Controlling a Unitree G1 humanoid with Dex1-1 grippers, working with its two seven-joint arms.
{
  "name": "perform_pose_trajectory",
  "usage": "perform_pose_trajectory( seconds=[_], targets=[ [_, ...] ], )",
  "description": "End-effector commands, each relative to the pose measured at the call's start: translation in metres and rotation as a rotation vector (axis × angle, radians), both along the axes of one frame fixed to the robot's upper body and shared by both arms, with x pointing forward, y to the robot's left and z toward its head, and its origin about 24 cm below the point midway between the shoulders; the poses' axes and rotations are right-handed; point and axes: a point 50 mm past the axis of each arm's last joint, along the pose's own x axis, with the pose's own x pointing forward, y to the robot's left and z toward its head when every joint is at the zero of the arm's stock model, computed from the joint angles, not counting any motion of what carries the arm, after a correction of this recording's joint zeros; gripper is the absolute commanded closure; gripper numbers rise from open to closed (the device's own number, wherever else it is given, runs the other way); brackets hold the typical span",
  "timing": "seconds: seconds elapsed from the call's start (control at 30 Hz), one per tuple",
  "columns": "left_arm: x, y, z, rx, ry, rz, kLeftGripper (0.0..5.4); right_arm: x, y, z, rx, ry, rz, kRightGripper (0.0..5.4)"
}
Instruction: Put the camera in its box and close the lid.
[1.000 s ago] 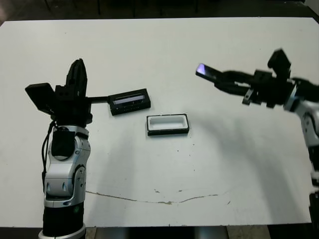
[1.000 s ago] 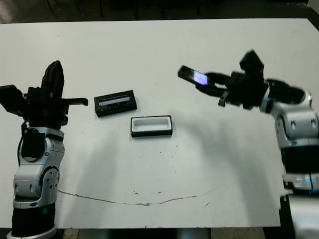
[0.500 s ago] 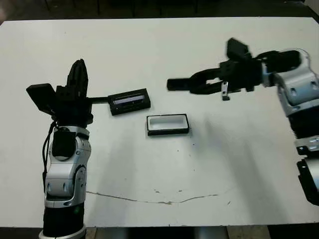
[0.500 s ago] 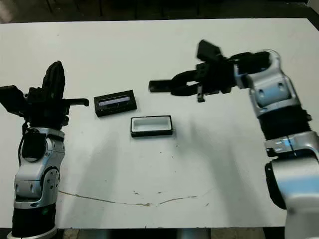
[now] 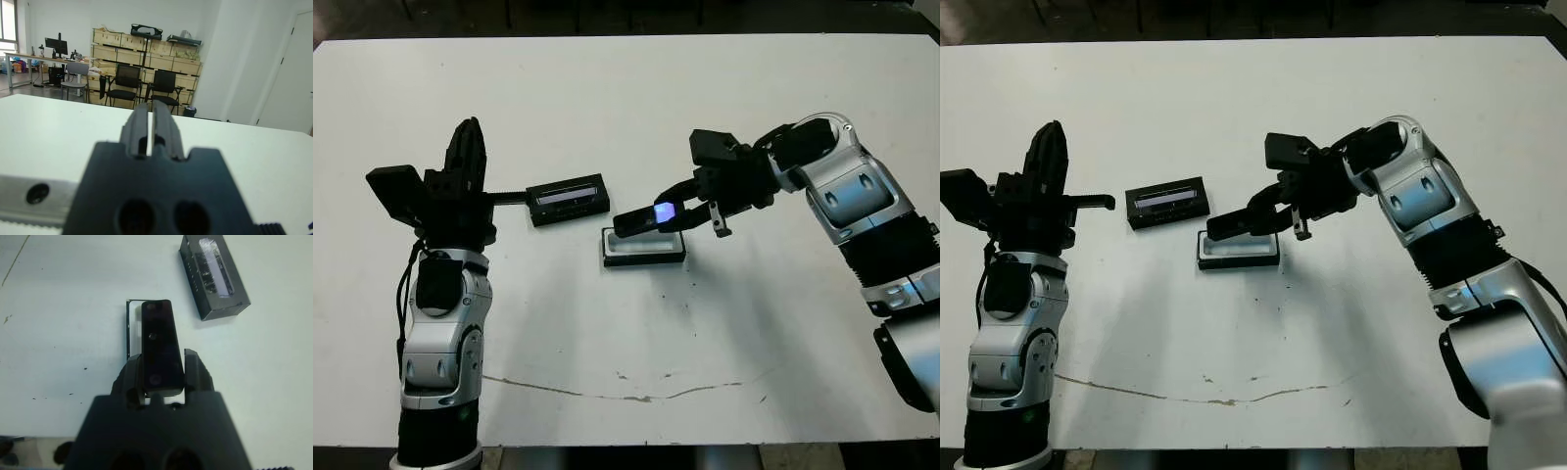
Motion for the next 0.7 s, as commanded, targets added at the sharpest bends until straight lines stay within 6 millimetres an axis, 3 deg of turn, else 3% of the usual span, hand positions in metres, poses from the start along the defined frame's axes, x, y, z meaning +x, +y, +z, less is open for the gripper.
perform_pose_trajectory(
  seconds=[0.03, 0.7],
  targets=[
    [-0.002, 0.002, -0.009, 0.005, 0.04, 0.008, 5.4, -0.004, -0.001, -0.011, -0.02, 0.041, 0.012, 4.72],
    [-0.002, 0.002, -0.012, 0.012, 0.04, 0.011, 5.4, -0.006, 0.0, -0.027, -0.068, 0.004, -0.009, 4.72]
  ],
)
